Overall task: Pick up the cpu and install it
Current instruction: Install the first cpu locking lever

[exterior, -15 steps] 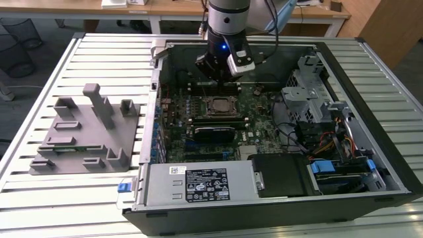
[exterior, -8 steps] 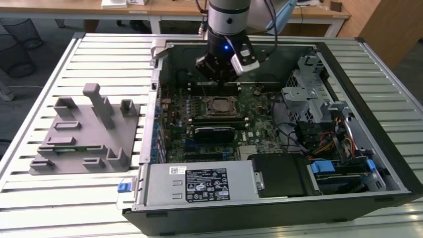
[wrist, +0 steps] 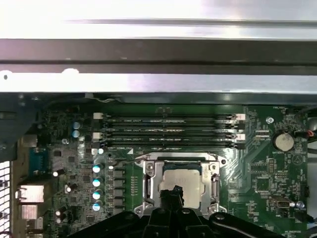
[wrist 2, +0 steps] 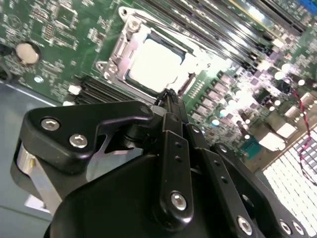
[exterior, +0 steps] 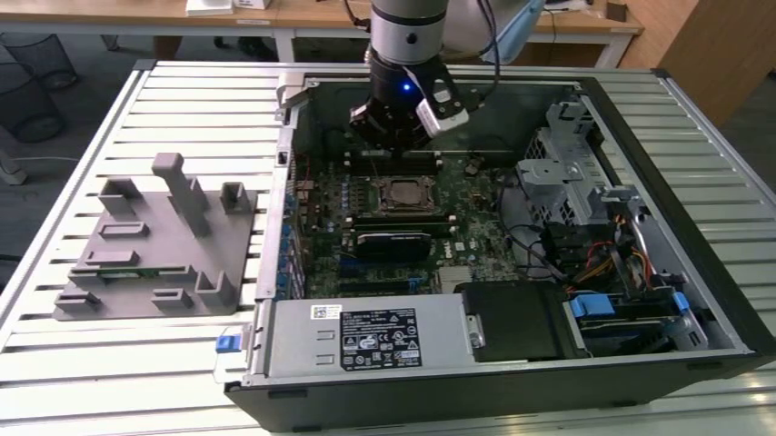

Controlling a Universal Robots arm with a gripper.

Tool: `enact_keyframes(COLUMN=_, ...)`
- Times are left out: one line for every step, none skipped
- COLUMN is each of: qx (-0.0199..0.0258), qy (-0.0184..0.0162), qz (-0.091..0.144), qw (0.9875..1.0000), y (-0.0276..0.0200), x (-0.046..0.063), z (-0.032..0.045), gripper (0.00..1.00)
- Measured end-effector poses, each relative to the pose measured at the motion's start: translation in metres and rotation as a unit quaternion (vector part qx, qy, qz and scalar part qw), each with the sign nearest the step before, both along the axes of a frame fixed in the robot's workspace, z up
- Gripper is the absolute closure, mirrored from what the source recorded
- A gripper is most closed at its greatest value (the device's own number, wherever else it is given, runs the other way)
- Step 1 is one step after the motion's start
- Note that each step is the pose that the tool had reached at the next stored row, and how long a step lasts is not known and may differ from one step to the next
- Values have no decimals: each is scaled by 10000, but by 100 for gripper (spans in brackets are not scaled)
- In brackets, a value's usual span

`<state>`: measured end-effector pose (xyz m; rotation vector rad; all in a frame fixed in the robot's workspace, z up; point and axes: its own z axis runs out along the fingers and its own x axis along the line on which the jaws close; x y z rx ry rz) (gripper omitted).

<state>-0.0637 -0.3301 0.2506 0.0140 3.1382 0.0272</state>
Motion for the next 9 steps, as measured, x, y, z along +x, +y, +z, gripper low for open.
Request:
enact_keyframes(qx=0, qy=0, qz=1, qw=10000, y=0, x=-19, z=0, gripper=89)
enact_keyframes(qx=0, qy=0, qz=2, qw=10000, y=0, x=-37, z=0, gripper=89)
enact_keyframes(qx=0, qy=0, qz=3, qw=10000, y=0, x=-56, z=-1, gripper=89)
enact_keyframes(qx=0, qy=0, qz=3, qw=10000, y=0, x=-77, z=0, gripper=89)
enact_keyframes(qx=0, qy=0, qz=5, qw=10000, y=0, x=-102, z=-1, gripper=89)
enact_keyframes(qx=0, qy=0, qz=6, qw=10000, y=1, x=-125, z=-1, gripper=89)
enact_keyframes(qx=1, qy=-1, qz=7, qw=10000, y=3, x=-149, z=-2, gripper=89)
enact_keyframes(qx=0, qy=-1, qz=7, qw=10000, y=6, x=-178, z=-2, gripper=89)
enact_keyframes(qx=1, qy=-3, qz=6, qw=10000, y=10, x=-209, z=-3, gripper=89)
